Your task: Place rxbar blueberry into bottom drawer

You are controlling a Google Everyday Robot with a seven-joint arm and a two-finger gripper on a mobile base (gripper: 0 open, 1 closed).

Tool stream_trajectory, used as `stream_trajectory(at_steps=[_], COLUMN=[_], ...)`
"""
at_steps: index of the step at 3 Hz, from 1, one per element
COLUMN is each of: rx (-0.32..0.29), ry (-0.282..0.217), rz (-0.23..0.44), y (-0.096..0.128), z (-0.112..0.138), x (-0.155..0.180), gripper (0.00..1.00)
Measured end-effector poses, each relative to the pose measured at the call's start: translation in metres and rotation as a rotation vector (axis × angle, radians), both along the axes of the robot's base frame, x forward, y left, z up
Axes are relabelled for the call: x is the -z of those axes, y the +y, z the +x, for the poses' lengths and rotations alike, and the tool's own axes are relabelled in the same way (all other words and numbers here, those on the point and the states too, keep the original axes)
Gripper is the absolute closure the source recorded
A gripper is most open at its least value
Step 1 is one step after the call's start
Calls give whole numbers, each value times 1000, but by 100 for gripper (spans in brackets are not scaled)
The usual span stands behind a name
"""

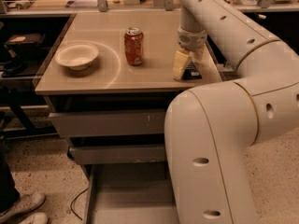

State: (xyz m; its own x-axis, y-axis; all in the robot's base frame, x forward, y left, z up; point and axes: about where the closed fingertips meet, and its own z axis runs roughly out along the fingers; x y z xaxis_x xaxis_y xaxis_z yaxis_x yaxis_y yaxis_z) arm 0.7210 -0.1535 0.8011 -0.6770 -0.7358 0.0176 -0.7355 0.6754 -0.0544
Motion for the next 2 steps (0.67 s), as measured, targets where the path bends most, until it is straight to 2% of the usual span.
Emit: stream_trajectory(at_steps=[1, 2], rx=[0, 0], ry=[0, -1], rz=[0, 0], y=[0, 0], z=[0, 0], x=[-14, -14], gripper=[100, 100])
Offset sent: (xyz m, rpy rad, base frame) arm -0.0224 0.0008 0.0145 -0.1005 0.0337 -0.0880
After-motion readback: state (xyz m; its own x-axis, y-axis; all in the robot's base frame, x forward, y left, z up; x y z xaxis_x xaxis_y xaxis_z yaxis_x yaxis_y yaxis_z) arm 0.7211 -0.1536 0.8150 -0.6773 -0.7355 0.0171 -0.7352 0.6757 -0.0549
